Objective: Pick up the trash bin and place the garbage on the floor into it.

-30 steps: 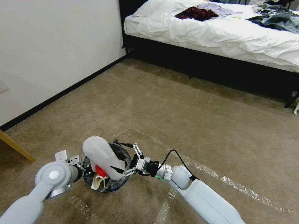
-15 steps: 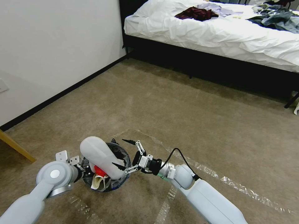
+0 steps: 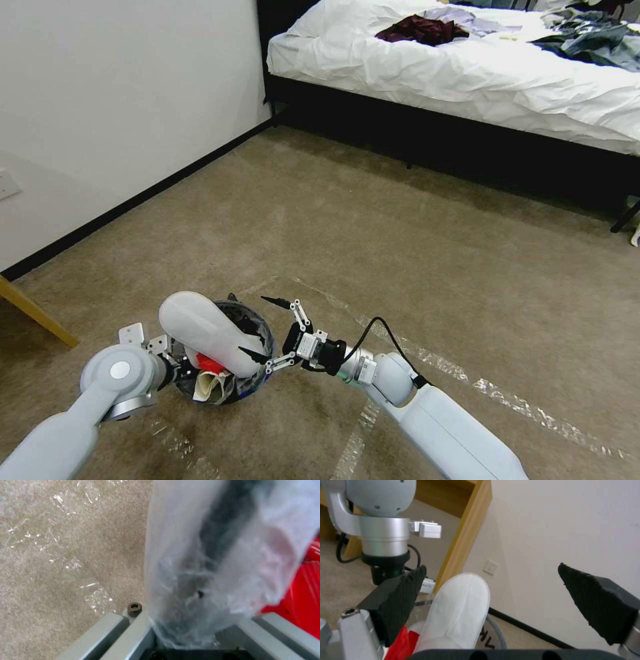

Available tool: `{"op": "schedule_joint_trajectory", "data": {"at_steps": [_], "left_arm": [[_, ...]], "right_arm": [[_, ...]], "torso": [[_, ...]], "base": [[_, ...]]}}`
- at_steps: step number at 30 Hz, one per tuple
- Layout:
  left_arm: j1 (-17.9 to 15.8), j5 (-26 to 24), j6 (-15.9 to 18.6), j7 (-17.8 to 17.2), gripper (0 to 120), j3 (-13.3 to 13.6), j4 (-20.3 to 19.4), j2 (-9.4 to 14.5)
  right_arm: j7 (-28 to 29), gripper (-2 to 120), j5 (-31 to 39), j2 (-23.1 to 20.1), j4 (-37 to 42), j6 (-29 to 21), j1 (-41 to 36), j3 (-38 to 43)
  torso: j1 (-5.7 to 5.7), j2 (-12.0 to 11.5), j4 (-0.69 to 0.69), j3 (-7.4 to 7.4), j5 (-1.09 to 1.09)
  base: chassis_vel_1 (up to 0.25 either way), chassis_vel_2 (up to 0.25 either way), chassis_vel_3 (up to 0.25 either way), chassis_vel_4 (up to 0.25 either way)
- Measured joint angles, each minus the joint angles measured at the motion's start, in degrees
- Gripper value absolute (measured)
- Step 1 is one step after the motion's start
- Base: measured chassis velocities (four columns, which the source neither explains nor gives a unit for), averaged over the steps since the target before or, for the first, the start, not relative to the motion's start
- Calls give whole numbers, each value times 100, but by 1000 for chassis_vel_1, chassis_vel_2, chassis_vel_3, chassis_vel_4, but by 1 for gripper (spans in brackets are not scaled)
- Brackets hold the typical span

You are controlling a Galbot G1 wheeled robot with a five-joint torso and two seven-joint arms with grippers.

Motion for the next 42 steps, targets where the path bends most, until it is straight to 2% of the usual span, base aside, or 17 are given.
{"op": "schedule_joint_trajectory", "data": {"at_steps": [4,19,27,33,42], "left_arm": [[-116,1,2,9,0,116,63,77],[-131,21,13,7,0,154,17,120],[-176,23,19,5,0,208,4,146],[-328,17,23,-10,0,348,15,171],[-558,-197,23,-321,0,562,50,190]], "right_arm": [[-28,100,-43,38,2,8,-113,110],[-131,100,-165,125,-96,52,-265,258],[-147,100,-171,64,-94,67,-304,404],[-198,100,-173,111,-104,96,-376,448],[-236,100,-186,112,-55,112,-475,612]], "torso": [[0,0,-2,0,-4],[1,-1,-3,3,-8],[1,-2,-1,3,-4],[0,-1,0,2,-2],[0,-1,0,1,-2]], "base": [[0,0,0,0],[0,0,0,0],[0,0,0,0],[0,0,0,0],[0,0,0,0]]}}
